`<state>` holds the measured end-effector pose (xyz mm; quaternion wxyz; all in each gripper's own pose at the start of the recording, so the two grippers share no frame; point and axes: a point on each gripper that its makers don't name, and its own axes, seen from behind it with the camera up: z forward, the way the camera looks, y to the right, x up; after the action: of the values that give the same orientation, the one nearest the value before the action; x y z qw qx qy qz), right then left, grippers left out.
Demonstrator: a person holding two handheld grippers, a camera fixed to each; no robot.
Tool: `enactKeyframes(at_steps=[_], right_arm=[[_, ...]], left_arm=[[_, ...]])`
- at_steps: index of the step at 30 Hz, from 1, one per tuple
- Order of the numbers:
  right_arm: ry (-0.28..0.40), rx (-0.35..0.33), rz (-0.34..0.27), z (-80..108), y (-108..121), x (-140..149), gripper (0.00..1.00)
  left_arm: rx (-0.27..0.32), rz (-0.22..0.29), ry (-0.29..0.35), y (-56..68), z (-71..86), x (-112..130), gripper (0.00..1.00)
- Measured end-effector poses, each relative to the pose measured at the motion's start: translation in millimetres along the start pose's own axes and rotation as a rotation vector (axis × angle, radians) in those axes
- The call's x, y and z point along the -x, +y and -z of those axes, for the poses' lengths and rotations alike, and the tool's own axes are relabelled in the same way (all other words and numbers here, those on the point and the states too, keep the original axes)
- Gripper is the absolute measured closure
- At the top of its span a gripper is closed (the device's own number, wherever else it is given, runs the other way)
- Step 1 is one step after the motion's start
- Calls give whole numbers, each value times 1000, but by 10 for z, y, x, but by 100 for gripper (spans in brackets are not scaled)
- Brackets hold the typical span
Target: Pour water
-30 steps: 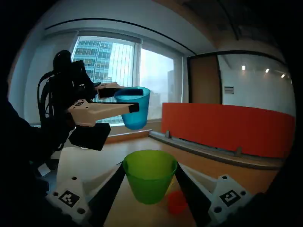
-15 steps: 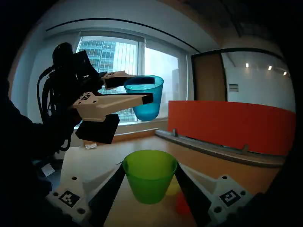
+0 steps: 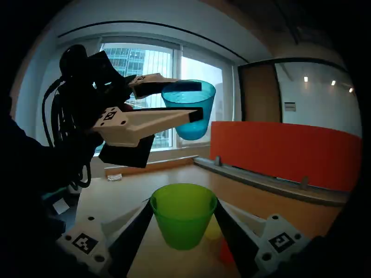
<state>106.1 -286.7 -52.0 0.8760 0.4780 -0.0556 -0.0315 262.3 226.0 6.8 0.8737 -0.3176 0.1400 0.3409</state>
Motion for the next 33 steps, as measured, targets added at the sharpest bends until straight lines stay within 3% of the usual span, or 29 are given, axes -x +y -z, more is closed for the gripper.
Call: enactKeyframes(at_steps=[23,33], right_arm=[[-1,-2,8,-30,9,-47,7],[-4,-1,15,-47,14,-50,7]], left_arm=[[-8,-136,-13,-3,-89,-37,12],[-14,-169,-14,-33,-125,-48,12]])
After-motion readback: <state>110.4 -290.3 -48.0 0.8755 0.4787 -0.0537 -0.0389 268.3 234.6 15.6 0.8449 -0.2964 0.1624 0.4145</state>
